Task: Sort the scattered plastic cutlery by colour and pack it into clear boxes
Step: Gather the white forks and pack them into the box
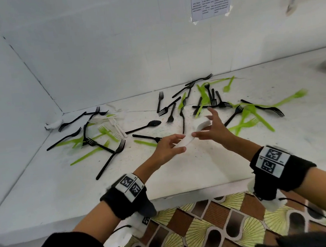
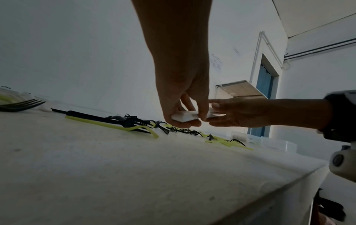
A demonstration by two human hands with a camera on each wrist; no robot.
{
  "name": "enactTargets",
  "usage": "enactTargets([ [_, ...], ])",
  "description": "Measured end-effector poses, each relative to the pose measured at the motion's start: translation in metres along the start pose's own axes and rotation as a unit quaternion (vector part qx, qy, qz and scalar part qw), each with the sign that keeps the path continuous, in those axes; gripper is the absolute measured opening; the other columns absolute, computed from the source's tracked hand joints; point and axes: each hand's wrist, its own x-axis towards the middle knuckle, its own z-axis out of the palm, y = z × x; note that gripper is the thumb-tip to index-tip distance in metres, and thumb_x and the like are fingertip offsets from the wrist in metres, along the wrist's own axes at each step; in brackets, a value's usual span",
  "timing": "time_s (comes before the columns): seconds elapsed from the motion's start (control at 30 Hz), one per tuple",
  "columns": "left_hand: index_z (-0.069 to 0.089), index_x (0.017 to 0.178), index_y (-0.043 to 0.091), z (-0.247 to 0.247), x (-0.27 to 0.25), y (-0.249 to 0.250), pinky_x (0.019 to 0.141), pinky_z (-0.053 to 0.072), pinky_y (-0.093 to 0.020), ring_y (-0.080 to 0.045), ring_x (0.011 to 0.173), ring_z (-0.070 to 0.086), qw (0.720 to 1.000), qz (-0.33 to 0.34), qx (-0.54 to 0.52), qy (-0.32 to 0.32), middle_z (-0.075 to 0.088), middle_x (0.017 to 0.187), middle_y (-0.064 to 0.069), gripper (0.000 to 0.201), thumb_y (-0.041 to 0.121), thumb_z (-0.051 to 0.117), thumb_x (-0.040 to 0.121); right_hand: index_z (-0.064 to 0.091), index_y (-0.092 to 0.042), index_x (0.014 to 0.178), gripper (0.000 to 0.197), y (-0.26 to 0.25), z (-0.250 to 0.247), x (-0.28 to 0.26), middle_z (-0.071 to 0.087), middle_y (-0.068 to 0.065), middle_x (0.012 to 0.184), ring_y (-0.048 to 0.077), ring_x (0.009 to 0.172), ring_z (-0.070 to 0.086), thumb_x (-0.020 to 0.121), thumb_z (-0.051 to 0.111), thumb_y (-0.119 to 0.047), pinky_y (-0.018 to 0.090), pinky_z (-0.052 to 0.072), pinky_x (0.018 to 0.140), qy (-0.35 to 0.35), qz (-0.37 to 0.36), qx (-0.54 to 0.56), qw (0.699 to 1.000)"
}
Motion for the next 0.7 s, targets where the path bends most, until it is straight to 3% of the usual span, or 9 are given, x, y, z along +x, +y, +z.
enactTargets([
  [0.03, 0.059, 0.12, 0.013, -0.001, 0.001, -0.001, 0.077, 0.05, -0.021, -0.015, 0.087, 0.062, 1.0, 0.003, 0.014, -0.015, 0.063, 0.101, -0.003, 0.041, 0.006, 0.07, 0.081, 0.023, -0.028, 0.144, 0.101, 0.002, -0.007, -0.001, 0.034, 0.002, 0.131, 0.022, 0.107, 0.053, 0.065, 0.083, -0.007, 0.033, 0.052, 0.079, -0.002, -0.035, -0.041, 0.999],
  [0.1, 0.059, 0.119, 0.017, 0.0, 0.005, -0.002, 0.082, 0.05, -0.023, -0.015, 0.092, 0.062, 0.999, 0.004, 0.025, -0.048, 0.061, 0.107, -0.005, 0.04, 0.007, 0.069, 0.082, 0.047, -0.032, 0.128, 0.078, 0.005, -0.023, -0.007, 0.048, 0.007, 0.128, 0.023, 0.109, 0.053, 0.064, 0.084, -0.008, 0.028, 0.046, 0.089, -0.021, -0.092, -0.151, 0.984],
  [0.2, 0.059, 0.117, 0.019, 0.01, 0.013, 0.003, 0.083, 0.05, -0.023, -0.016, 0.09, 0.062, 0.994, 0.014, 0.039, -0.1, 0.06, 0.111, -0.004, 0.038, 0.008, 0.069, 0.082, 0.064, -0.022, 0.106, 0.046, 0.011, -0.045, -0.019, 0.062, 0.013, 0.113, 0.022, 0.097, 0.056, 0.068, 0.078, -0.001, 0.017, 0.044, 0.081, -0.01, -0.126, -0.229, 0.965],
  [0.27, 0.06, 0.118, 0.018, 0.022, 0.02, 0.009, 0.075, 0.048, -0.015, -0.016, 0.087, 0.061, 0.99, 0.039, 0.057, -0.122, 0.058, 0.113, 0.001, 0.038, 0.009, 0.069, 0.083, 0.064, -0.012, 0.103, 0.037, 0.011, -0.059, -0.028, 0.063, 0.015, 0.109, 0.021, 0.083, 0.057, 0.072, 0.073, 0.006, 0.019, 0.052, 0.069, 0.027, -0.104, -0.166, 0.98],
  [0.33, 0.06, 0.116, 0.023, 0.037, 0.029, 0.018, 0.07, 0.047, -0.016, -0.017, 0.083, 0.06, 0.985, 0.07, 0.09, -0.132, 0.057, 0.116, -0.002, 0.036, 0.012, 0.069, 0.083, 0.064, -0.009, 0.103, 0.033, 0.012, -0.076, -0.04, 0.063, 0.013, 0.103, 0.024, 0.078, 0.06, 0.075, 0.071, 0.006, 0.022, 0.055, 0.061, 0.067, -0.083, -0.135, 0.985],
  [0.43, 0.062, 0.114, 0.023, 0.067, 0.045, 0.033, 0.062, 0.041, -0.013, -0.007, 0.067, 0.054, 0.973, 0.118, 0.126, -0.152, 0.058, 0.108, -0.003, 0.034, 0.019, 0.072, 0.081, 0.065, -0.008, 0.104, 0.032, 0.017, -0.105, -0.059, 0.064, 0.01, 0.097, 0.029, 0.08, 0.064, 0.075, 0.071, 0.004, 0.019, 0.057, 0.061, 0.121, -0.064, -0.129, 0.982],
  [0.53, 0.064, 0.112, 0.021, 0.1, 0.06, 0.051, 0.058, 0.038, -0.007, 0.004, 0.057, 0.05, 0.965, 0.152, 0.122, -0.177, 0.058, 0.104, -0.001, 0.034, 0.02, 0.074, 0.08, 0.065, -0.012, 0.104, 0.036, 0.021, -0.141, -0.077, 0.063, 0.016, 0.103, 0.033, 0.078, 0.066, 0.072, 0.074, 0.003, 0.024, 0.058, 0.062, 0.183, -0.059, -0.116, 0.974],
  [0.6, 0.065, 0.112, 0.02, 0.126, 0.07, 0.065, 0.061, 0.039, -0.006, 0.005, 0.061, 0.051, 0.957, 0.172, 0.12, -0.201, 0.059, 0.106, -0.002, 0.034, 0.019, 0.074, 0.079, 0.065, -0.014, 0.101, 0.035, 0.021, -0.167, -0.091, 0.063, 0.014, 0.101, 0.027, 0.072, 0.065, 0.072, 0.076, 0.001, 0.024, 0.058, 0.063, 0.217, -0.054, -0.123, 0.967],
  [0.7, 0.067, 0.111, 0.018, 0.171, 0.086, 0.088, 0.073, 0.042, -0.007, -0.007, 0.085, 0.057, 0.947, 0.195, 0.119, -0.225, 0.062, 0.111, -0.005, 0.035, 0.016, 0.075, 0.077, 0.066, -0.013, 0.1, 0.032, 0.021, -0.209, -0.113, 0.065, 0.011, 0.099, 0.012, 0.065, 0.061, 0.072, 0.077, -0.001, 0.018, 0.056, 0.059, 0.261, -0.043, -0.142, 0.954],
])
